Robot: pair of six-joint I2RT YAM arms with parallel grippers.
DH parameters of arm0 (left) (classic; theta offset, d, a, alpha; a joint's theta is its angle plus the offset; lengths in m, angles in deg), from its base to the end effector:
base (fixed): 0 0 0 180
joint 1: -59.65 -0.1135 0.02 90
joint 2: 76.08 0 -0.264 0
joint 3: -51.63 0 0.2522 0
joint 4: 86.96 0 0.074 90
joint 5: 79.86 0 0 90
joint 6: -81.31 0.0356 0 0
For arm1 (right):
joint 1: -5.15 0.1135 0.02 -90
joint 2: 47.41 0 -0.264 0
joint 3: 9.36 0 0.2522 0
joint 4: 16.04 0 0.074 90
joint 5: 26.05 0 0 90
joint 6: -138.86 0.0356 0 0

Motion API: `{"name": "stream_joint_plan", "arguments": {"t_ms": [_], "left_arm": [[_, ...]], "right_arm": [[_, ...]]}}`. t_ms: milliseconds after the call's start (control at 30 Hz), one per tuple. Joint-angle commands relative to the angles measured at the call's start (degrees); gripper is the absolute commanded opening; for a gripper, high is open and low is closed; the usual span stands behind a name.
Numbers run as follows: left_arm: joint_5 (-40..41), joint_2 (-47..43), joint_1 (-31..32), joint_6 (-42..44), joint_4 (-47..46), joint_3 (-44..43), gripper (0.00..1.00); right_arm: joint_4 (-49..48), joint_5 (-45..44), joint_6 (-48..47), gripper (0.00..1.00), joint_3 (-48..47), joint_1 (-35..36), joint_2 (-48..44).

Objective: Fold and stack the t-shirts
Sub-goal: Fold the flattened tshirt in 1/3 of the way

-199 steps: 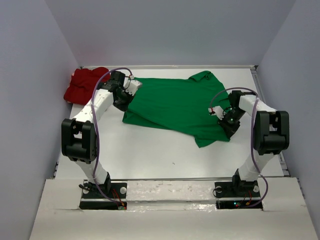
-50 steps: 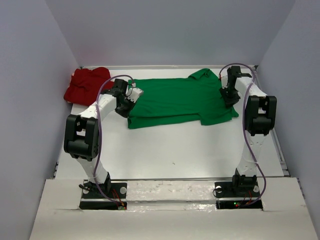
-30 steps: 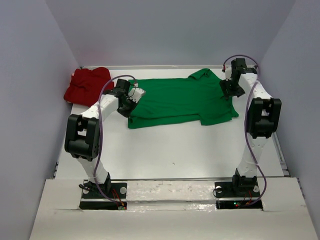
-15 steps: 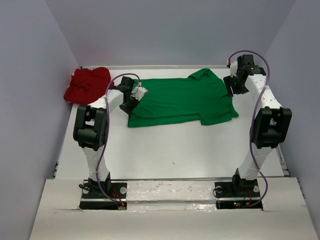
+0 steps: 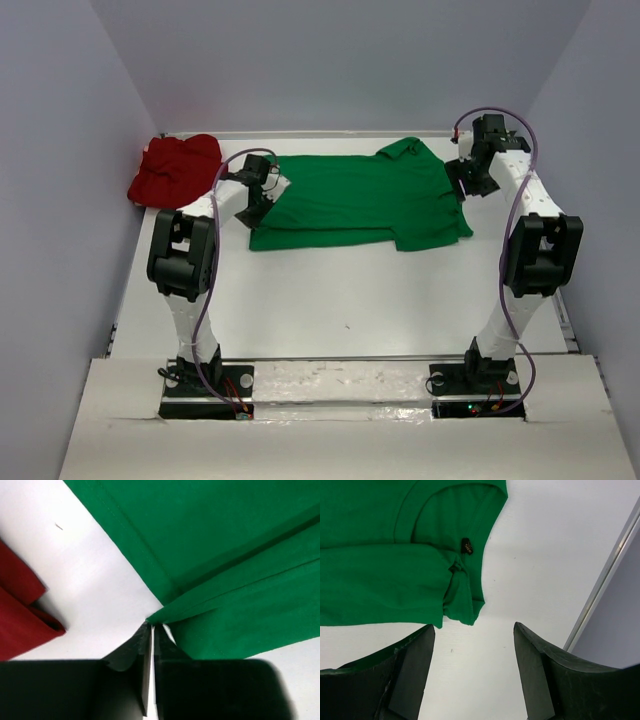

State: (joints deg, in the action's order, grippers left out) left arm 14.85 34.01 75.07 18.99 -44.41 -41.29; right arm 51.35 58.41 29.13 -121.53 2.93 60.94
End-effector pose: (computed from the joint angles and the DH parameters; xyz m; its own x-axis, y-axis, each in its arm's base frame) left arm 0.3930 -0.1054 0.1924 -0.6327 0.6548 -0.4136 0.5860 0.7539 0.2970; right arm 0.4030 -0.0191 0.2829 -0.8698 -0.3025 -0.3898 -0.2254 0.9463 -0.2316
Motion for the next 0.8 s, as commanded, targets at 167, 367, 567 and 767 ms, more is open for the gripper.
{"name": "stream_joint_plan", "arguments": {"t_ms": [167,367,567,767], "left_arm": [[1.6,-3.0,1.6,-0.4,0.4,2.6,0.44],[5.5,-5.5,1.7,-0.3,0.3,1.6,0.46],[15.3,-10.5,1.6,0.3,-0.1,-1.2,0.60],[29.1,-14.3,1.5,1.9,-2.4,0.3,0.59]], "right_arm": [[1.6,2.1,-0.6,0.70,2.0,-0.3,-5.2],[2.4,5.0,-4.7,0.70,2.9,-0.3,-8.2],[3.9,8.9,-13.2,0.70,6.1,-0.3,-13.6],[3.0,6.7,-16.5,0.70,11.9,-0.3,-17.1]]}}
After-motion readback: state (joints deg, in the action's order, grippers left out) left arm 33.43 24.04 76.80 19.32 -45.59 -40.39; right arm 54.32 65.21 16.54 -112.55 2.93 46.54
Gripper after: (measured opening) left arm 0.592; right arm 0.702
